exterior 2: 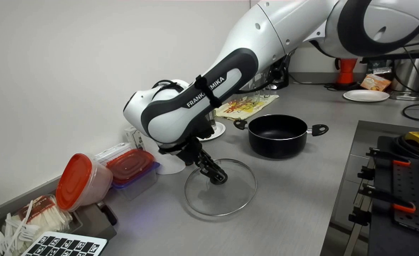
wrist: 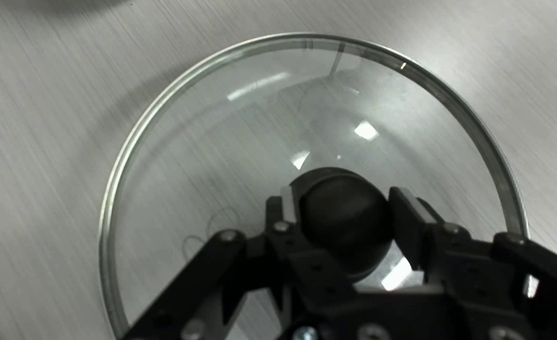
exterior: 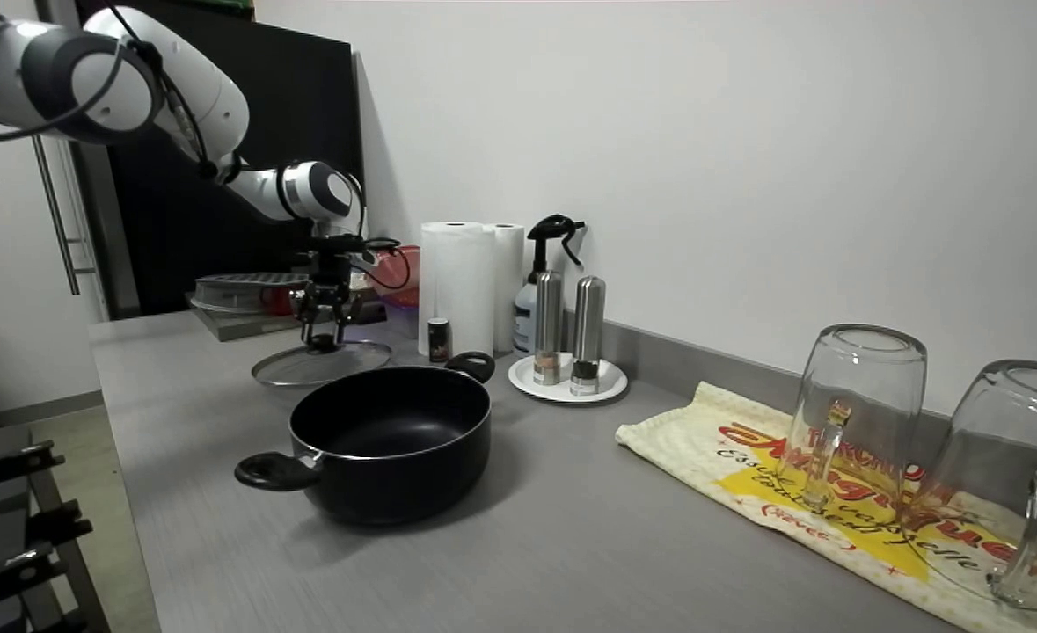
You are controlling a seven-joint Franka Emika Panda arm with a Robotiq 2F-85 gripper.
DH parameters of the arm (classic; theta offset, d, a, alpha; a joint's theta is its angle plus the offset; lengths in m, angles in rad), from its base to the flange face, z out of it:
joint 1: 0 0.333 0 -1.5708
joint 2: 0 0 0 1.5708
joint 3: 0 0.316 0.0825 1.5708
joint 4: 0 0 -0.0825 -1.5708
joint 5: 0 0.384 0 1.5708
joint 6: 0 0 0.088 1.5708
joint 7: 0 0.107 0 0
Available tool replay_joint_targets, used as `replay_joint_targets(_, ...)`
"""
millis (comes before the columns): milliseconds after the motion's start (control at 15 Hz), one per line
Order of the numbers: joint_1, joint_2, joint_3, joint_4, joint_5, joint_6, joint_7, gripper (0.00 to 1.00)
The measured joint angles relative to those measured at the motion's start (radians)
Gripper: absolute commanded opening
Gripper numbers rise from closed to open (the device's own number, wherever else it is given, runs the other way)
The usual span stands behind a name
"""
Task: Remove the glass lid from the black pot
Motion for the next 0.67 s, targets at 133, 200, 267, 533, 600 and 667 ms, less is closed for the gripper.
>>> replay_joint_targets(133, 0.014, 0.024, -0.004, 0.024, -0.002, -0.006, 0.000, 0.25)
replay_joint_targets(200, 0.017, 0.033, -0.005, 0.037, -0.002, -0.009, 0.000, 0.25)
replay_joint_targets(267, 0.020, 0.039, -0.005, 0.051, -0.002, -0.014, 0.000, 0.25)
replay_joint_targets(533, 0.018, 0.052, -0.005, 0.107, 0.001, -0.036, -0.011, 0.25)
replay_joint_targets(600, 0.015, 0.056, -0.005, 0.121, 0.006, -0.041, -0.013, 0.25)
replay_joint_targets(667, 0.011, 0.060, -0.005, 0.134, 0.014, -0.047, -0.014, 0.25)
